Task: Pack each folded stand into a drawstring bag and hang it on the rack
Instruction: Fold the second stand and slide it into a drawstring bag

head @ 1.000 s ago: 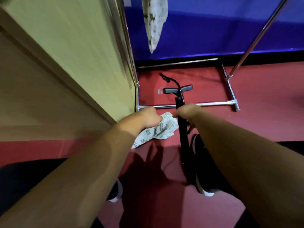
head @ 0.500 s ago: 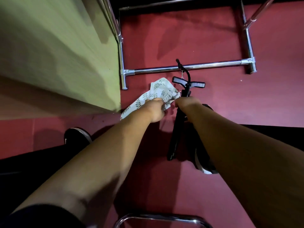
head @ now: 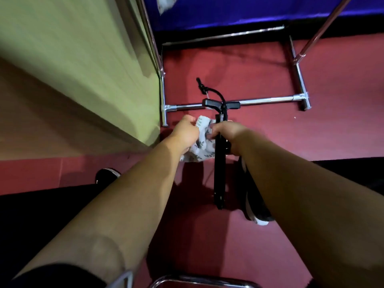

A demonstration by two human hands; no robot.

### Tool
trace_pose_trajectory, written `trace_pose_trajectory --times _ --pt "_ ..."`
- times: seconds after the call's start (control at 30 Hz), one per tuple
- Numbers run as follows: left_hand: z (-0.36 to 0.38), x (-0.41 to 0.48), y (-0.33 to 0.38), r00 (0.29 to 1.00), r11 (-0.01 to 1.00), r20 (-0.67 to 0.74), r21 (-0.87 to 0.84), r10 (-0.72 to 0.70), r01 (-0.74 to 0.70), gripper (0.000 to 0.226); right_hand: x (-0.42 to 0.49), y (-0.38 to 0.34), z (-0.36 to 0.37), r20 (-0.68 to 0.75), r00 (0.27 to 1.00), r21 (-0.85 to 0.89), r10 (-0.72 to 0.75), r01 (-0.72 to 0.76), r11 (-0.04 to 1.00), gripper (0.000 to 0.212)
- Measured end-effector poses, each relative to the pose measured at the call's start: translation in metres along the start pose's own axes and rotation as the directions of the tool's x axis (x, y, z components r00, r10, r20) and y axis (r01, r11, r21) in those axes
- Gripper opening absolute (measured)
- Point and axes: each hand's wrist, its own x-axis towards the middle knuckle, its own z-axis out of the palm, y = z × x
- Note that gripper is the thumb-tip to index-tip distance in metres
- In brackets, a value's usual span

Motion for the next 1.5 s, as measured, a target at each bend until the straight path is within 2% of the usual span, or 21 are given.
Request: trace_pose_trajectory --times 0.1,0.2,0.33,0.4,0.47,0.6,0.7,0.8,0.9,0.97,1.07,1.2,1.27,1.37,1.47,1.5 --pt "-0.022 -0.037 0.035 0.997 0.998 0.082 -0.07 -0.004 0.01 0.052 -0.042 -0.013 0.001 0.026 0.999 0.016 -0.048 0.048 0.999 0.011" --pt "-0.05 -0.082 0.07 0.986 0.997 0.16 -0.063 0.052 -0.043 0.08 -0.082 -0.031 -0.002 0.01 0.995 0.014 -0.098 0.098 0.995 0.013" --pt "-0.092 -0.147 0.111 0.964 0.978 0.166 -0.03 0.209 -0.207 0.087 -0.154 -0.066 -0.006 0.012 0.961 0.044 -0.277 0.276 0.96 0.021" --pt "-0.111 -0.182 0.129 0.945 0.955 0.141 -0.01 0.295 -0.297 0.085 -0.191 -0.08 -0.006 0.024 0.92 0.066 -0.39 0.388 0.919 0.035" --pt "-0.127 -0.216 0.144 0.919 0.925 0.113 0.008 0.377 -0.38 0.073 -0.221 -0.09 -0.006 0.04 0.869 0.075 -0.492 0.489 0.869 0.041" --pt "-0.146 -0.263 0.153 0.851 0.851 -0.029 0.008 0.525 -0.525 0.048 -0.262 -0.094 -0.003 0.068 0.791 0.101 -0.608 0.601 0.793 0.034" --pt "-0.151 -0.27 0.133 0.809 0.822 -0.149 0.078 0.568 -0.563 0.04 -0.268 -0.083 0.005 -0.005 0.772 0.143 -0.636 0.63 0.763 0.03" --pt "-0.148 -0.271 0.106 0.815 0.845 -0.225 0.101 0.534 -0.526 0.033 -0.266 -0.076 0.02 -0.103 0.754 0.105 -0.648 0.656 0.747 0.029" --pt "-0.149 -0.276 0.105 0.836 0.859 -0.207 0.05 0.508 -0.51 0.027 -0.27 -0.082 0.03 -0.138 0.704 0.013 -0.697 0.705 0.709 0.026" --pt "-0.148 -0.276 0.108 0.896 0.908 -0.179 -0.027 0.407 -0.418 0.027 -0.269 -0.085 0.027 -0.152 0.69 0.005 -0.708 0.717 0.697 0.023" --pt "-0.151 -0.274 0.113 0.972 0.968 -0.064 -0.092 0.228 -0.233 0.04 -0.266 -0.089 0.019 -0.151 0.666 -0.02 -0.73 0.737 0.676 0.019" --pt "-0.159 -0.269 0.123 0.994 0.991 0.02 -0.087 0.106 -0.104 0.02 -0.257 -0.092 0.011 -0.104 0.652 -0.025 -0.751 0.753 0.658 0.022" --pt "-0.159 -0.253 0.122 0.997 0.997 -0.013 -0.017 0.076 -0.076 0.032 -0.25 -0.092 0.008 -0.073 0.652 -0.021 -0.755 0.755 0.655 0.021" --pt "-0.153 -0.226 0.12 0.987 0.994 -0.152 0.102 0.058 -0.042 0.053 -0.241 -0.091 0.004 -0.012 0.652 -0.04 -0.758 0.757 0.652 0.023" --pt "-0.15 -0.199 0.124 0.961 0.971 -0.277 0.227 -0.007 0.072 0.095 -0.231 -0.094 0.001 0.048 0.652 -0.026 -0.757 0.758 0.652 0.027" --pt "-0.15 -0.193 0.124 0.951 0.955 -0.31 0.284 0.006 0.086 0.1 -0.23 -0.094 -0.001 0.064 0.654 -0.016 -0.754 0.756 0.654 0.028"
